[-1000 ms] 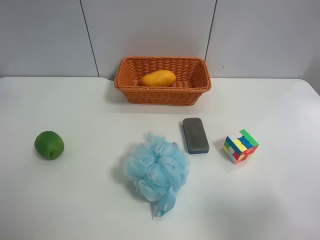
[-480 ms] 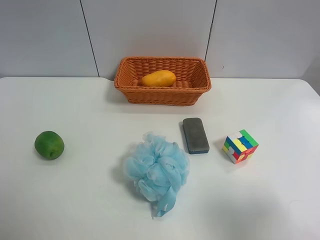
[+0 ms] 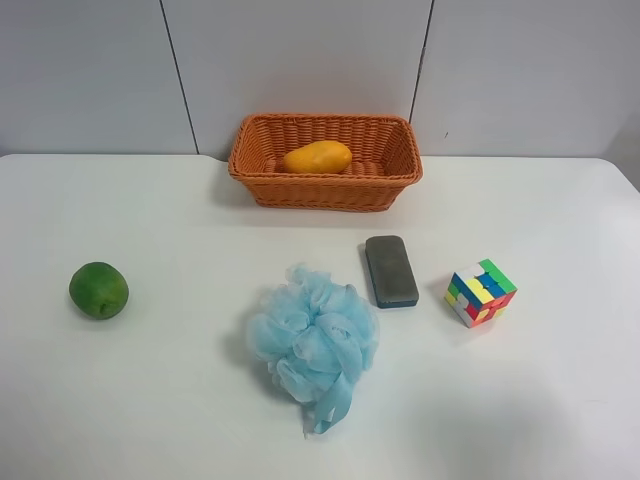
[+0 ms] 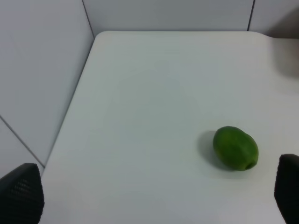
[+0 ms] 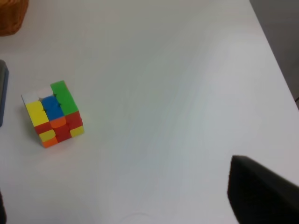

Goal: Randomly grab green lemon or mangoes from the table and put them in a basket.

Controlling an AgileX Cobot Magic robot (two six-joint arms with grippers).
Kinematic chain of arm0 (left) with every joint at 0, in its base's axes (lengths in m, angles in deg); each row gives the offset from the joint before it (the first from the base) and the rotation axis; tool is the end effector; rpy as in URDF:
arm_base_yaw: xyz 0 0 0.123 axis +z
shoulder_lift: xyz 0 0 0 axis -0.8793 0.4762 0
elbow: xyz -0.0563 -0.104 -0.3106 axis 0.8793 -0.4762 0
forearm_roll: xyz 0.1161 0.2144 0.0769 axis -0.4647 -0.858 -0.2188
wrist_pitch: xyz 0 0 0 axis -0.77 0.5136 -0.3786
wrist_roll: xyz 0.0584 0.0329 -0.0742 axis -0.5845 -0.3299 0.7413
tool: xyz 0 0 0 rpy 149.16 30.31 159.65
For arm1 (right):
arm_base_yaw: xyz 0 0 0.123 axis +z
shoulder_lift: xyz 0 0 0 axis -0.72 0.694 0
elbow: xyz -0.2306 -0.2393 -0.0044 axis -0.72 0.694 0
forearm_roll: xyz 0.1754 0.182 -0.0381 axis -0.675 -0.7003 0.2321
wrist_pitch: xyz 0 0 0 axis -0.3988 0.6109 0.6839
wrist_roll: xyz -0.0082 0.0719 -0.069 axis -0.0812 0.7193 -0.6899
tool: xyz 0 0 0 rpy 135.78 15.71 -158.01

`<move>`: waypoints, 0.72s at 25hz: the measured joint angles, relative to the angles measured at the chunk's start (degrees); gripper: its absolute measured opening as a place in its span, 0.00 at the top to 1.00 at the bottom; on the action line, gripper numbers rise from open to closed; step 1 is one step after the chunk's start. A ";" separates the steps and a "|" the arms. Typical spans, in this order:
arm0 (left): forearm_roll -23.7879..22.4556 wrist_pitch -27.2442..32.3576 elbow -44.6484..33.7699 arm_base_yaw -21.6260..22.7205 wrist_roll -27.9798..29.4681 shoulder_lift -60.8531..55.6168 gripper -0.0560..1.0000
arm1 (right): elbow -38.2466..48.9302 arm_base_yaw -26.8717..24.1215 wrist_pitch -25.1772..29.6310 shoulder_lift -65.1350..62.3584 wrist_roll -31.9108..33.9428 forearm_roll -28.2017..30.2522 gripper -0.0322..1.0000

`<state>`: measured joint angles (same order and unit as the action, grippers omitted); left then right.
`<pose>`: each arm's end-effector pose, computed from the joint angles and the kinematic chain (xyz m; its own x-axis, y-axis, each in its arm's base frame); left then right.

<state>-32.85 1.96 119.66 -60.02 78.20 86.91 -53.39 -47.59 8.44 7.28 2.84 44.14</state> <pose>-0.0628 0.0146 0.3820 -0.3963 0.0071 -0.9181 -0.1686 0.9824 0.0804 -0.0394 0.0019 0.2691 -0.4727 0.0173 -0.8811 0.0217 0.9997 0.0079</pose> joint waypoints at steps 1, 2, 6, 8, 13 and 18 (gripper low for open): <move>0.17 -0.15 -1.54 0.00 0.69 -2.01 0.01 | 0.00 0.00 0.00 0.00 0.00 0.00 0.07; 0.41 -0.15 -3.31 0.00 1.18 -3.82 0.01 | 0.00 0.00 0.00 0.00 0.00 0.00 0.07; 0.92 -1.26 -9.73 0.00 3.07 -9.50 0.01 | 0.00 0.00 0.00 0.00 0.00 0.00 0.07; 1.92 -2.51 -12.94 0.00 3.79 -11.09 0.01 | 0.00 0.00 0.00 0.00 0.00 0.00 0.07; 4.70 -6.00 -20.17 0.00 4.09 -11.41 0.01 | 0.00 0.00 0.00 0.00 0.00 0.00 0.07; 5.10 -7.56 -22.24 0.00 4.14 -11.41 0.01 | 0.00 0.00 0.00 0.00 0.00 0.00 0.07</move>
<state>-27.75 -5.60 97.42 -60.02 82.34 75.50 -53.39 -47.59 8.44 7.28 2.84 44.14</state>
